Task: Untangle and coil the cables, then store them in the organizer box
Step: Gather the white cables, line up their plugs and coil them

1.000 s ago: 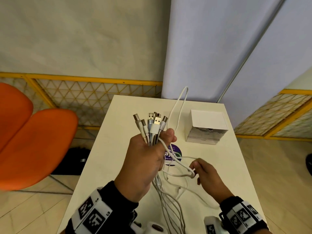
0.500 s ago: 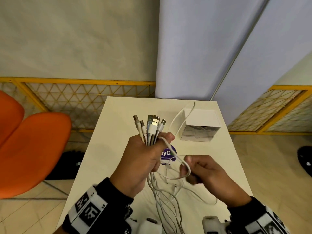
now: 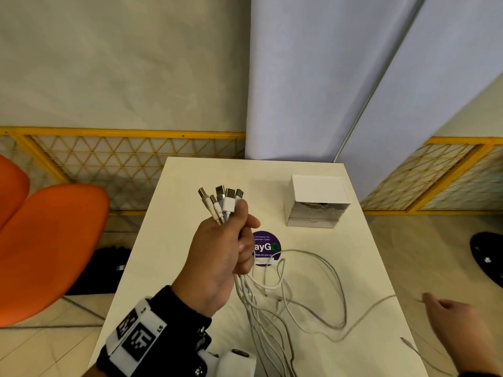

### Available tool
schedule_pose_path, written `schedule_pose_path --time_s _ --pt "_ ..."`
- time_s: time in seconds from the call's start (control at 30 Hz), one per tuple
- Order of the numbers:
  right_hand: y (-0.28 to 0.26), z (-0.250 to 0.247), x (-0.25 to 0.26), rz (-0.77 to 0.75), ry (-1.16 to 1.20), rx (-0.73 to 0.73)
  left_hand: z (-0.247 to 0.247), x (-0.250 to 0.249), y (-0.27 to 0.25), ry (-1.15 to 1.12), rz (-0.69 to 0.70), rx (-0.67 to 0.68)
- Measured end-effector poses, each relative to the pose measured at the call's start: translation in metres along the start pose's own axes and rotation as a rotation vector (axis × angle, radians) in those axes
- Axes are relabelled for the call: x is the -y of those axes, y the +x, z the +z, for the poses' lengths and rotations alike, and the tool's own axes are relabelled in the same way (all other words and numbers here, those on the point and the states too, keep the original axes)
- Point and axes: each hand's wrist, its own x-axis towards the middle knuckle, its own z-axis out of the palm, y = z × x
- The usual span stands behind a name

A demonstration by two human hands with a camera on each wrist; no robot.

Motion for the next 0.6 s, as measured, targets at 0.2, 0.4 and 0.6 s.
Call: schedule_pose_path --time_s 0.2,0.4,0.6 --pt "0.036 0.032 -0.074 0.066 -0.526 0.322 0.008 -0.002 -0.005 0.008 -0.024 0.177" --pt "-0.013 0.046 0.008 -0.394 -0.242 0.365 0.010 0.002 -0.011 0.110 -0.012 0.278" --pt "-0.101 0.013 0.132 -0.802 0.189 0.648 0.012 0.000 -0.019 0.137 0.000 0.355"
